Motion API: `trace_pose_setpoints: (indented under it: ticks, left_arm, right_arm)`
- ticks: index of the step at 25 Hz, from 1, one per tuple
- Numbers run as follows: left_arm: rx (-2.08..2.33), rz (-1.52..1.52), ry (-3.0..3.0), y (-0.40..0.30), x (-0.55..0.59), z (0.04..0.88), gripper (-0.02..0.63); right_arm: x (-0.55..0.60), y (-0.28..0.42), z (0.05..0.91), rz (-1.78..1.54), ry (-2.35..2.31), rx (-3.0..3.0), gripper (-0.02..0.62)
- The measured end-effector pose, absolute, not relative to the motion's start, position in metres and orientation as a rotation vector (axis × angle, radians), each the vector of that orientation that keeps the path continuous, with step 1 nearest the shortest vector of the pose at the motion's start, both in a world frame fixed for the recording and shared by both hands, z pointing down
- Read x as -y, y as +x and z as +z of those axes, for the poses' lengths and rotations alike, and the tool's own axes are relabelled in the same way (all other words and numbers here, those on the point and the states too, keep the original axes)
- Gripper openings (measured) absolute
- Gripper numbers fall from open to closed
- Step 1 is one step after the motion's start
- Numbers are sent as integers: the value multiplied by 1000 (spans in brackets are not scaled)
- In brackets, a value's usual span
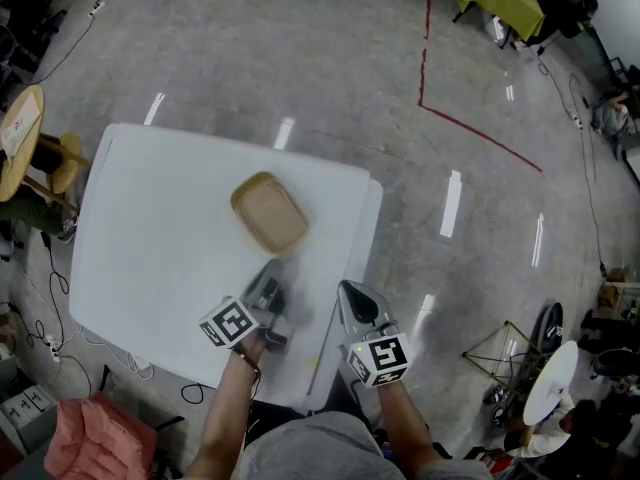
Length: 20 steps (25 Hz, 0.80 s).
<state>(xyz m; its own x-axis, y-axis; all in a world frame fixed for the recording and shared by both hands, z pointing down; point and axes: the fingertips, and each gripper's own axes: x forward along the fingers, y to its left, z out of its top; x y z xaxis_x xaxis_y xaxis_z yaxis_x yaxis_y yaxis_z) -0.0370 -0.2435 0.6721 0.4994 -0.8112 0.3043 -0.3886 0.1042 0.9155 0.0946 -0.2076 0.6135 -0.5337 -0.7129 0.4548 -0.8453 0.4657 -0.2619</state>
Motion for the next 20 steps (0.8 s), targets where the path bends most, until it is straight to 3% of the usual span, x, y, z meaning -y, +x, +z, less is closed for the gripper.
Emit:
trace_pose_setpoints:
  ticks: [20]
  left_arm:
    - [1194,-300,1743,-41,241,621,40]
  right_arm:
    - [199,90,595,617,1343,2457,5]
